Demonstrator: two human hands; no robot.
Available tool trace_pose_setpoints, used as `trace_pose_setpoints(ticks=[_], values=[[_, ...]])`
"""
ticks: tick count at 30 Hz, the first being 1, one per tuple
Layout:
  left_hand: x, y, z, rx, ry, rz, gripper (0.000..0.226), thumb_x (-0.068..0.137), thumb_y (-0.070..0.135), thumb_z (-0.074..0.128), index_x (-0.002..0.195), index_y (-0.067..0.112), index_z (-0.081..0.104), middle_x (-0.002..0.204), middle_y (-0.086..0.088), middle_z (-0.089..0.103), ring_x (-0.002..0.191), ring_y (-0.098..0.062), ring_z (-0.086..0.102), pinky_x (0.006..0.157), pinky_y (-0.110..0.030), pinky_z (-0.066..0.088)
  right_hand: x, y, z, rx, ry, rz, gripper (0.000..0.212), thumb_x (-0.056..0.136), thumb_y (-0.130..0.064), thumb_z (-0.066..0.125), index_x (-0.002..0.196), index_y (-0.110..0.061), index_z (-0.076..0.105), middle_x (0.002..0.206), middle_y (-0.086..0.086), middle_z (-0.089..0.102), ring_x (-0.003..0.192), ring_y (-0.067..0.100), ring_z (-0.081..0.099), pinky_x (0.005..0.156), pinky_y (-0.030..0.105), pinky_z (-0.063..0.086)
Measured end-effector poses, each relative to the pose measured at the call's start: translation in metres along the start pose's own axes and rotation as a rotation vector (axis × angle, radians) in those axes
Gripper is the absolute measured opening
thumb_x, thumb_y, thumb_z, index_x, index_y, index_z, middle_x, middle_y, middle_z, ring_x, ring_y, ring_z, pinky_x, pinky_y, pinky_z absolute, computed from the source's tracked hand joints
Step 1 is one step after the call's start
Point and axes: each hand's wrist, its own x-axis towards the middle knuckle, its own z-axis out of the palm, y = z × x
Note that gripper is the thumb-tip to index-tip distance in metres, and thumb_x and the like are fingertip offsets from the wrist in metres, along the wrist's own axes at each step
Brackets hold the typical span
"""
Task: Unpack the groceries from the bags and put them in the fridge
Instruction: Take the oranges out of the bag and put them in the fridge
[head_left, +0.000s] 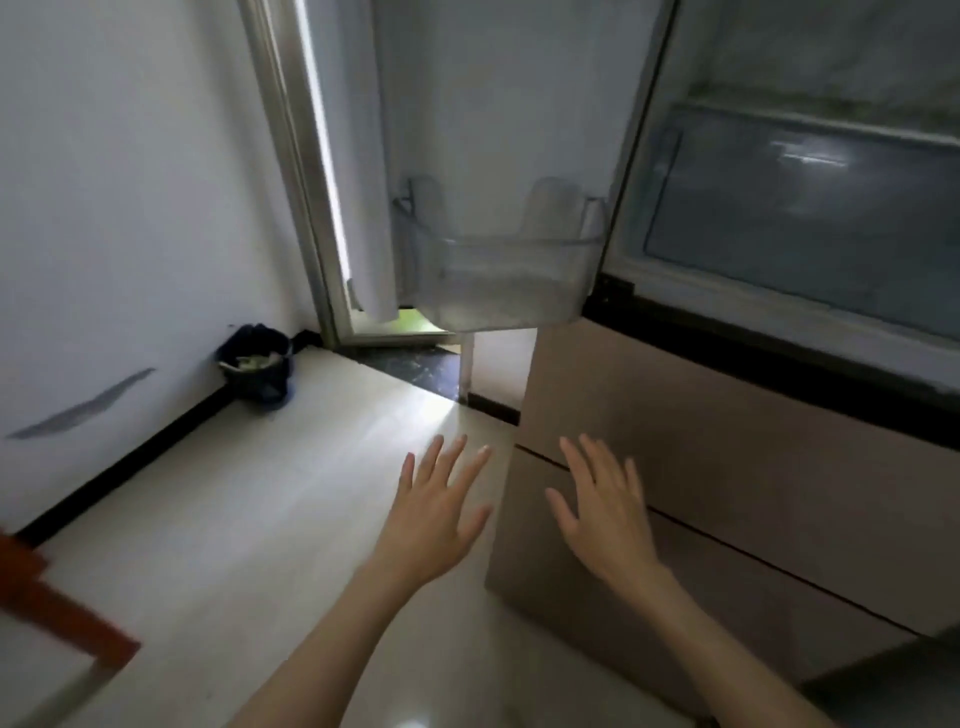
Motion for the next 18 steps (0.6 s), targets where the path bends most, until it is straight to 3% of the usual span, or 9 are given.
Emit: trace_pose_setpoints(ticks=[2, 6, 10, 13, 18], values=[[-0.029, -0.034, -0.001, -0.010, -0.001, -0.107, 0.073, 0.080, 0.061, 0.005, 0.147, 0.033, 0.012, 0.157, 0.001, 0.006, 0.145, -0.024, -0.004, 0.115, -0.045, -0.001, 0.006, -0.039, 0.021, 0.008, -0.085, -0.081, 0.059, 0.097, -0.040, 0.037, 0.149, -0.023, 0.015, 0.157, 0.004, 0.016, 0.146, 0.019, 0.009, 0.117, 0.042, 0.002], [-0.079, -0.101, -0.011, 0.007, 0.023, -0.347, 0.074, 0.078, 0.062, 0.001, 0.147, 0.035, 0.007, 0.157, 0.003, 0.002, 0.145, -0.022, -0.007, 0.113, -0.040, -0.006, 0.022, -0.124, 0.060, 0.061, -0.155, -0.266, 0.060, 0.094, -0.041, 0.046, 0.147, -0.021, 0.026, 0.153, 0.009, 0.028, 0.143, 0.026, 0.021, 0.116, 0.048, 0.011], [-0.119, -0.167, -0.025, 0.021, 0.072, -0.590, 0.060, 0.094, 0.055, 0.026, 0.146, 0.039, 0.002, 0.157, 0.005, -0.005, 0.144, -0.019, -0.011, 0.108, -0.038, -0.014, 0.044, -0.213, 0.092, 0.076, -0.240, -0.430, 0.061, 0.096, -0.048, 0.034, 0.149, -0.027, 0.011, 0.158, 0.001, 0.011, 0.146, 0.021, 0.006, 0.116, 0.041, -0.003], [-0.144, -0.219, -0.046, 0.012, 0.104, -0.733, 0.060, 0.094, 0.051, 0.032, 0.146, 0.039, 0.003, 0.157, 0.005, -0.006, 0.144, -0.019, -0.011, 0.111, -0.041, -0.010, 0.067, -0.283, 0.114, 0.112, -0.264, -0.558, 0.061, 0.097, -0.047, 0.032, 0.149, -0.026, 0.010, 0.158, 0.001, 0.011, 0.146, 0.019, 0.005, 0.116, 0.040, -0.003], [-0.181, -0.320, -0.093, 0.044, 0.169, -0.905, 0.059, 0.095, 0.048, 0.031, 0.147, 0.032, 0.007, 0.158, 0.001, -0.001, 0.144, -0.022, -0.009, 0.116, -0.043, 0.000, 0.114, -0.410, 0.148, 0.189, -0.264, -0.728, 0.059, 0.096, -0.044, 0.040, 0.148, -0.020, 0.022, 0.155, 0.006, 0.024, 0.145, 0.022, 0.017, 0.117, 0.044, 0.009]])
